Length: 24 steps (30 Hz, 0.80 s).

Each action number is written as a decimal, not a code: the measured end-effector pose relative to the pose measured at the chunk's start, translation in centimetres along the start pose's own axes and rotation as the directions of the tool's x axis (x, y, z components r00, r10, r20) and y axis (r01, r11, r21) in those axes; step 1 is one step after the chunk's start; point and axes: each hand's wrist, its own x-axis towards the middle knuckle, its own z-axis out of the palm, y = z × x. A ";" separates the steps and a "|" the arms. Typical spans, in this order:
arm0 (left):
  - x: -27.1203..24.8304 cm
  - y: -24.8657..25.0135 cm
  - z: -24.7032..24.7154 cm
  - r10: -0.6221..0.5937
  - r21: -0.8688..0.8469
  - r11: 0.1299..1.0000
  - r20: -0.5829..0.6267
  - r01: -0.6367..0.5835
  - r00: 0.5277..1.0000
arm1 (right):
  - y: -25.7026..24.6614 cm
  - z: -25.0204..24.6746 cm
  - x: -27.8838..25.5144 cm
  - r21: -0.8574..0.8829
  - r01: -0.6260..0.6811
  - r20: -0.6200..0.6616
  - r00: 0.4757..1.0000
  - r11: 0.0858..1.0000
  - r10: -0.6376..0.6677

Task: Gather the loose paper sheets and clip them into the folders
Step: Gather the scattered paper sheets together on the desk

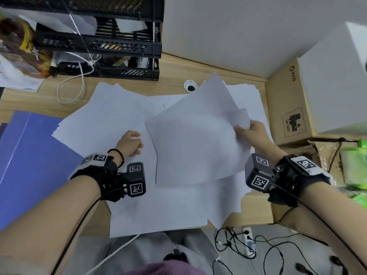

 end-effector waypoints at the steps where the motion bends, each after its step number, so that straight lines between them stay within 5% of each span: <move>1: 0.0 -0.2 0.1 0.002 -0.005 1.000 0.005 -0.002 1.000 | -0.6 -0.5 -0.4 0.022 0.013 0.017 1.000 1.000 -0.014; 4: -0.5 0.6 0.8 0.075 0.015 0.997 0.040 -0.076 0.996 | -2.4 -0.7 -1.7 -0.143 0.069 0.226 0.974 0.987 -0.035; 7: -1.7 2.6 0.9 0.231 0.019 0.973 0.028 -0.232 0.972 | -3.5 0.8 -2.7 -0.434 0.227 0.484 0.875 0.872 0.013; 13: -5.0 3.0 -0.6 0.186 -0.132 0.980 0.382 -0.146 0.905 | -5.2 4.8 -4.1 -0.358 0.284 0.569 0.822 0.889 -0.033; 18: -6.4 0.9 -2.4 0.302 -0.167 0.951 0.314 -0.261 0.900 | -7.1 7.0 -4.0 -0.233 0.244 0.398 0.907 0.941 -0.137; 24: -6.4 -0.2 -5.0 0.358 -0.163 0.922 0.014 -0.351 0.934 | -8.6 8.6 -4.8 -0.114 0.178 0.431 0.895 0.977 -0.112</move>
